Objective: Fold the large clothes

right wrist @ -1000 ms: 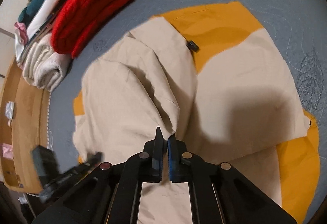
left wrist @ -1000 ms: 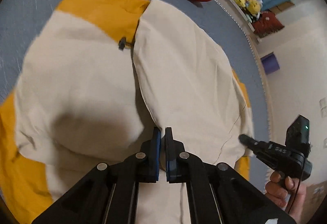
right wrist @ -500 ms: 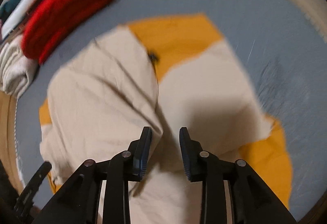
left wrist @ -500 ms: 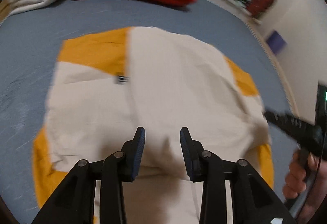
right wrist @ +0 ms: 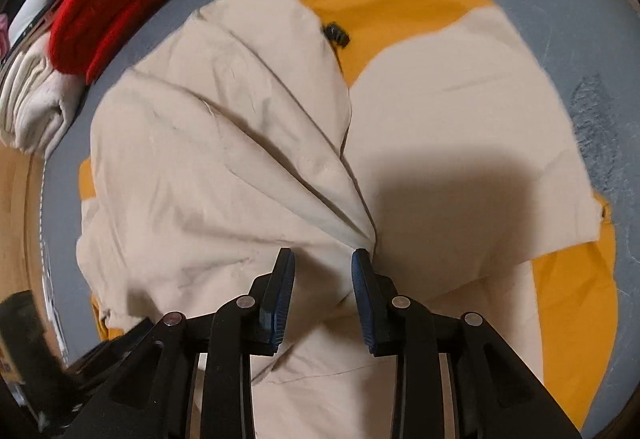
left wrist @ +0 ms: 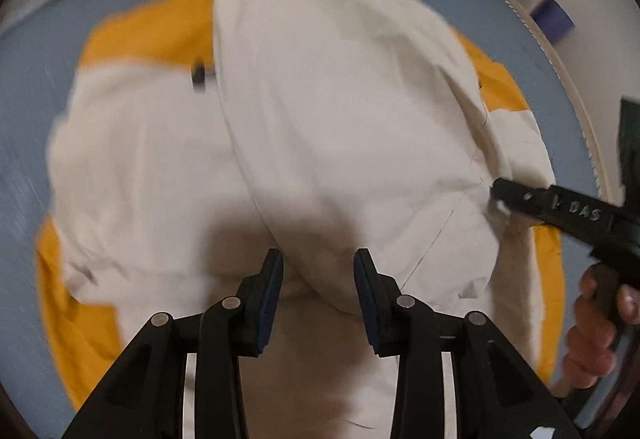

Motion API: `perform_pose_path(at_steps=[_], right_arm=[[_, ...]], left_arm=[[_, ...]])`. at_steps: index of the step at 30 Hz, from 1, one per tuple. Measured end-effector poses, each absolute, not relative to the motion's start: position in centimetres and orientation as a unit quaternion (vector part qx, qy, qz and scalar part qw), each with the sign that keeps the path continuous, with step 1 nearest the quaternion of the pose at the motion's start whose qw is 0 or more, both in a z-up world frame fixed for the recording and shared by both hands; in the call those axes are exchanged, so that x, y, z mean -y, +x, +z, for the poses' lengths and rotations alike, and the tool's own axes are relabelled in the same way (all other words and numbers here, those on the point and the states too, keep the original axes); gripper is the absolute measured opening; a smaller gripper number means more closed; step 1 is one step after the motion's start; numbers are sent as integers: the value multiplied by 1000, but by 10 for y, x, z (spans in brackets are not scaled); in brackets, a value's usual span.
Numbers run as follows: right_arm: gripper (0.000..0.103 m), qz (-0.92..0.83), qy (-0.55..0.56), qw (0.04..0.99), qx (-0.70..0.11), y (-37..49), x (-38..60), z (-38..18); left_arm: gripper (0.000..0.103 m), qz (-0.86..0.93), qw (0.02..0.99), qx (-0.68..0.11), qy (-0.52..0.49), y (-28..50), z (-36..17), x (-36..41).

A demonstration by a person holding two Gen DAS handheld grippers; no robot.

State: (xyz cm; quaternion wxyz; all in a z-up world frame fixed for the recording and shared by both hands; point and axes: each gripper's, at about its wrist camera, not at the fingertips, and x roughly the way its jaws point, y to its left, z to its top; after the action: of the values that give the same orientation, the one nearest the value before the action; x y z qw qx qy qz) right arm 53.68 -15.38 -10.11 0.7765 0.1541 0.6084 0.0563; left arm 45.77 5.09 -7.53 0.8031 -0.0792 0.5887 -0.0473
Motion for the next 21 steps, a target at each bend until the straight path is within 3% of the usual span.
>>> perform_pose_path(at_steps=[6, 12, 14, 21], right_arm=[[31, 116, 130, 826, -536, 525, 127, -59], [31, 132, 91, 765, -623, 518, 104, -116], [31, 126, 100, 770, -617, 516, 106, -113], [31, 179, 60, 878, -439, 474, 97, 7]], left_arm=[[34, -25, 806, -581, -108, 456, -64, -63], [34, -35, 830, -547, -100, 438, -28, -90], [34, -35, 837, -537, -101, 431, -17, -98], [34, -30, 888, -454, -67, 384, 41, -114]])
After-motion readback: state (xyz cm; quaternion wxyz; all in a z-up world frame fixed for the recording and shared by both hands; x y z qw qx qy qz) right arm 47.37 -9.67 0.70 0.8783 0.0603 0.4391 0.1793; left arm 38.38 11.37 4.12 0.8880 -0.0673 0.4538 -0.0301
